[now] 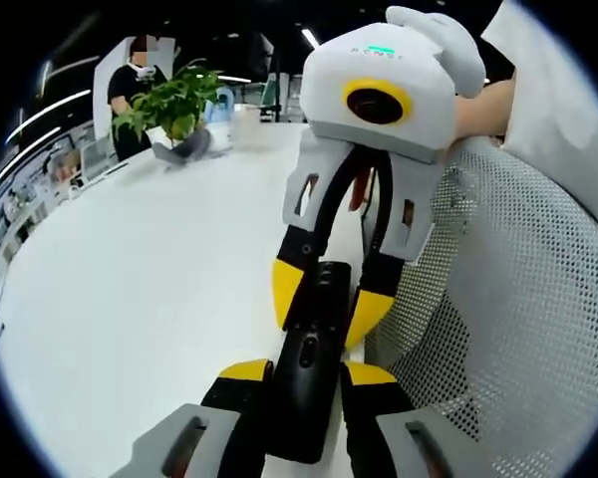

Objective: Press the specified remote control buttons in sequence, fully releasing each button before pressing the next.

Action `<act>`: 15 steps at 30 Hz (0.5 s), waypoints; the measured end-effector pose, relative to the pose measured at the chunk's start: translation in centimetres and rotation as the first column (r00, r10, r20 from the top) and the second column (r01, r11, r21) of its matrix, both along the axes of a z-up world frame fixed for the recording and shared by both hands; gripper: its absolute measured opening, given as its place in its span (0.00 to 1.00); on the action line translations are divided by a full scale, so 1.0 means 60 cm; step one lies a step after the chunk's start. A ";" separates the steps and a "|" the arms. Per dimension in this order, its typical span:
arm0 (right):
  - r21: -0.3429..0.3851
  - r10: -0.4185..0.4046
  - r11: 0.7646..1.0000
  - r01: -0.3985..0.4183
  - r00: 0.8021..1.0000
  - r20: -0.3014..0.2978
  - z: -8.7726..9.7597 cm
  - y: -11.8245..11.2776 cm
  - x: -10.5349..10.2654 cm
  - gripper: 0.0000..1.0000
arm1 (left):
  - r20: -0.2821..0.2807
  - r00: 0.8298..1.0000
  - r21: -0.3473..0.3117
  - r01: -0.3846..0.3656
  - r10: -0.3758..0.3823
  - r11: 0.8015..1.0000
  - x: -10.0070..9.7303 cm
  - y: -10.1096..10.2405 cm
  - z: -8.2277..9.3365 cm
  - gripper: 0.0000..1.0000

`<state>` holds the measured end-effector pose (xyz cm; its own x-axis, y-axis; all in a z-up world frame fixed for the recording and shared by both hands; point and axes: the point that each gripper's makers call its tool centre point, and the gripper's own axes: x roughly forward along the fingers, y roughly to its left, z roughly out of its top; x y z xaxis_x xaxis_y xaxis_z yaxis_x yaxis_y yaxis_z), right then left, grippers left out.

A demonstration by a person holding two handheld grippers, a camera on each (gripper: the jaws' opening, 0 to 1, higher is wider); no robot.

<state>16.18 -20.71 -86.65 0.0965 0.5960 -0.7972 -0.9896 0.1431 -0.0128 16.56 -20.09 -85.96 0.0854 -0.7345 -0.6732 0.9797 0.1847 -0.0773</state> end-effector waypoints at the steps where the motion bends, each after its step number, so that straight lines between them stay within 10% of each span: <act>1: 0.000 0.001 1.000 -0.001 1.000 0.000 0.000 0.000 0.000 0.21 | -0.002 1.000 0.001 -0.001 0.001 1.000 0.000 0.001 0.000 0.28; 15: 0.015 0.003 1.000 -0.003 1.000 -0.005 0.001 0.001 0.001 0.21 | -0.046 0.995 -0.032 -0.087 0.086 0.996 0.016 0.020 0.020 0.36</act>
